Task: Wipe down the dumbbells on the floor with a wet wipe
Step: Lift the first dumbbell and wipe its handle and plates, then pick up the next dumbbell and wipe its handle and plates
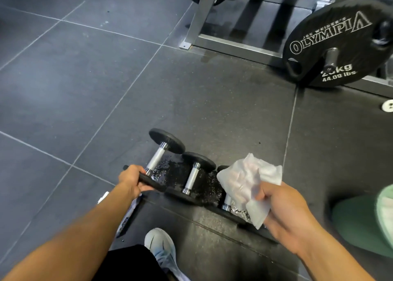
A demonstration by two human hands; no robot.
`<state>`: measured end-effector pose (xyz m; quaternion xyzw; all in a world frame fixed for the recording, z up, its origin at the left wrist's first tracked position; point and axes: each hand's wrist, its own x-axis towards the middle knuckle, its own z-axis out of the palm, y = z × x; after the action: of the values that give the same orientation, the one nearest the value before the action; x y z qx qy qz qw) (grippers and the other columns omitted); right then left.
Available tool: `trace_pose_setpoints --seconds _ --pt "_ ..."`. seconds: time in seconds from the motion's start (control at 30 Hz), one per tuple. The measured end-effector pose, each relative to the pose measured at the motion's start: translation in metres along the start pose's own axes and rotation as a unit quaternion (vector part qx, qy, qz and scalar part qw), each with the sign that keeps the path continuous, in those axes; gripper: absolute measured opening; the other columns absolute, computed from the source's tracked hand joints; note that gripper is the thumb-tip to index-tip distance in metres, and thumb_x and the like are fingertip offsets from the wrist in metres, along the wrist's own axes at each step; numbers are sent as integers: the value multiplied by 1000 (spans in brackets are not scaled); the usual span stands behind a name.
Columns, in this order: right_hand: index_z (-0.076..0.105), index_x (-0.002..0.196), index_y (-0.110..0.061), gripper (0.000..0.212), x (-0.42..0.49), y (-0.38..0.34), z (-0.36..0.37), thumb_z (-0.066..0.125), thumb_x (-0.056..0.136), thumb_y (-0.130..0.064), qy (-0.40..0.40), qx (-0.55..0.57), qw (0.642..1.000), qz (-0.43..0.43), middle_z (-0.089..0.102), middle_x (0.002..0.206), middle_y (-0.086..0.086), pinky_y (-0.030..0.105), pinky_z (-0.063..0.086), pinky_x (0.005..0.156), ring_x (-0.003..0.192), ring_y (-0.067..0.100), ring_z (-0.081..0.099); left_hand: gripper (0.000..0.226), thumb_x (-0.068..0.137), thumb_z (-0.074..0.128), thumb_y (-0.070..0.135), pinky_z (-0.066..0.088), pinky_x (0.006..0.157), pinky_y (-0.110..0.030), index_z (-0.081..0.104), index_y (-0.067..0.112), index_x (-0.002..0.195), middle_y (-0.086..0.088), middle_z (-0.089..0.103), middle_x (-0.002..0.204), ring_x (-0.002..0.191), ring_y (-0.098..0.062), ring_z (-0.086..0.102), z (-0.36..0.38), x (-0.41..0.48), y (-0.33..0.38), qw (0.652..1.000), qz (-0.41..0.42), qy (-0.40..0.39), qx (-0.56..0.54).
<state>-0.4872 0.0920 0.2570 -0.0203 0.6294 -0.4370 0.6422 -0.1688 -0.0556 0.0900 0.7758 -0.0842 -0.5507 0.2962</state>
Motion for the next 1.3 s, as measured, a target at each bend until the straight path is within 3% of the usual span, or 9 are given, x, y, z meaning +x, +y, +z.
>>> trace_pose_setpoints --seconds 0.13,0.33,0.57,0.67,0.77,0.83,1.0,1.1,1.3 --pt "68 121 -7 50 5 8 3 46 80 14 -21 -34 999 5 79 102 15 43 61 75 93 31 77 17 92 48 -8 57 76 -69 45 4 81 -16 48 79 66 -41 58 14 29 -10 1000 -7 -2 -19" --pt "68 119 -4 49 14 14 10 46 81 16 -5 -37 999 13 79 106 14 57 58 94 96 34 77 7 92 50 -5 54 78 -70 48 2 92 -20 54 91 89 -50 64 18 86 -33 998 -44 0 -49" --pt "65 92 -4 33 17 13 5 45 78 18 8 -37 999 4 79 87 6 41 61 67 76 23 78 7 95 48 -4 51 98 -74 48 4 93 -17 50 85 82 -42 63 14 116 -60 997 -62 -32 -43" --pt "69 104 -2 41 20 17 4 48 76 18 8 -27 1000 8 80 101 9 49 62 77 87 29 78 4 100 51 3 52 100 -69 54 3 103 -16 55 83 78 -36 64 14 114 -62 997 -63 -44 -32" --pt "67 113 0 47 19 17 5 48 73 17 13 -27 1000 9 78 106 13 52 61 80 92 33 76 45 103 59 25 57 92 -59 56 1 141 -23 69 106 95 -38 69 13 110 -68 993 -76 -85 -3" --pt "66 109 -1 44 17 14 3 47 73 17 8 -22 1000 5 79 103 13 48 63 72 90 32 76 63 99 64 44 57 85 -57 50 6 147 -27 60 135 113 -41 63 16 98 -81 989 -99 -99 45" --pt "62 88 0 30 14 10 -4 44 71 16 24 -7 1000 -14 73 92 13 37 56 57 78 30 68 90 87 74 63 64 64 -54 37 16 153 -28 54 138 112 -45 66 33 63 -112 968 -157 -150 127" --pt "61 88 -2 30 12 10 -6 44 70 15 23 -14 999 -17 74 89 10 39 54 59 74 28 70 88 94 68 56 62 67 -55 30 9 159 -29 50 143 111 -48 65 47 55 -124 957 -169 -184 149" --pt "66 101 6 39 11 7 -4 42 73 19 24 -14 1000 -10 68 95 16 39 53 59 81 31 63 63 101 56 45 60 64 -56 43 1 146 -30 50 140 105 -50 63 71 51 -141 954 -177 -213 118"
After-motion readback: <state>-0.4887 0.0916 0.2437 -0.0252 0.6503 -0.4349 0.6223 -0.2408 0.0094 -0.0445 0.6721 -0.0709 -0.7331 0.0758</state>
